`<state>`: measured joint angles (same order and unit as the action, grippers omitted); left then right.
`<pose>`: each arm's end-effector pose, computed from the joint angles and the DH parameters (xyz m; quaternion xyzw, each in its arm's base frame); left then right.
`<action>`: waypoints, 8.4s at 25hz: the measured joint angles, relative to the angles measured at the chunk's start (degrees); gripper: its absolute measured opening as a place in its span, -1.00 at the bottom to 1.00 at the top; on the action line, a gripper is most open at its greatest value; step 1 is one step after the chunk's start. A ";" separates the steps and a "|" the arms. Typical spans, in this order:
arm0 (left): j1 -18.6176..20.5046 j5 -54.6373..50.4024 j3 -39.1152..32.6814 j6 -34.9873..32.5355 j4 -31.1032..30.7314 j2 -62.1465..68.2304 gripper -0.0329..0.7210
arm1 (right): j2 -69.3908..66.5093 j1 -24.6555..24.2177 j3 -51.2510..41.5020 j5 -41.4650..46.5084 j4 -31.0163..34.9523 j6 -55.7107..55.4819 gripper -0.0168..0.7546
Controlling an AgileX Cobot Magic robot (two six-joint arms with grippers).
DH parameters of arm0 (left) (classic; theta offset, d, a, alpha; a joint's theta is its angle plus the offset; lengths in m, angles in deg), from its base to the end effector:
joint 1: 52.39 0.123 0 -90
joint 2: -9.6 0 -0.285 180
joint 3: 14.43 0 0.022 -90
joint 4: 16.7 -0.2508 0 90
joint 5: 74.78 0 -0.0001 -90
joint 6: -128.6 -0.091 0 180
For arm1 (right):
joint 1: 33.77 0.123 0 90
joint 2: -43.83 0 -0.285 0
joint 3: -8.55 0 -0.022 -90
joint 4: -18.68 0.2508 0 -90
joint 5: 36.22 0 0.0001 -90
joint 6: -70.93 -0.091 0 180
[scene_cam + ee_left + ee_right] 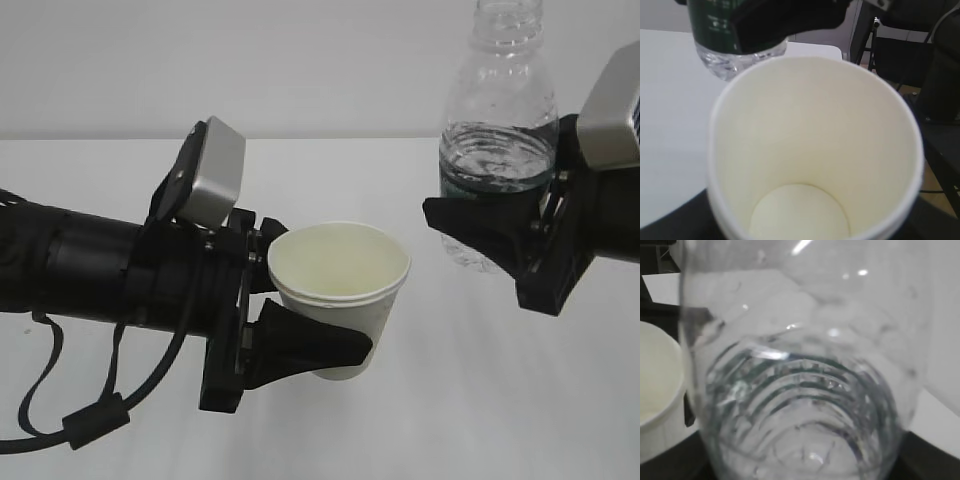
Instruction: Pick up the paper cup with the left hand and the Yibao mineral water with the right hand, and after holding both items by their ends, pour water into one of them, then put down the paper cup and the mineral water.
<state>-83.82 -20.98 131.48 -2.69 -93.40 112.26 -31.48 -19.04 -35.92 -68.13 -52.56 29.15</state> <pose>0.2183 -0.2171 0.2058 0.5328 0.6063 -0.4219 0.4129 0.2119 0.1027 0.2682 -0.4172 0.6805 0.1517 0.5831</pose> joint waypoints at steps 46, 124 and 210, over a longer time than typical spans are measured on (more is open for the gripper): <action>-3.87 2.65 8.57 8.03 -5.97 0.00 0.29 | 0.00 0.00 7.71 2.63 -19.00 -5.18 0.27; -3.87 5.12 8.57 9.48 -8.46 0.00 0.29 | 0.00 0.00 11.12 8.91 -31.02 29.76 0.27; -5.23 3.88 8.57 10.99 -8.72 0.00 0.29 | 0.00 0.00 16.33 7.56 -31.22 43.03 0.27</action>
<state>-89.06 -17.10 140.06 8.30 -102.12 112.26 -31.48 -19.04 -19.59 -60.57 -83.78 72.18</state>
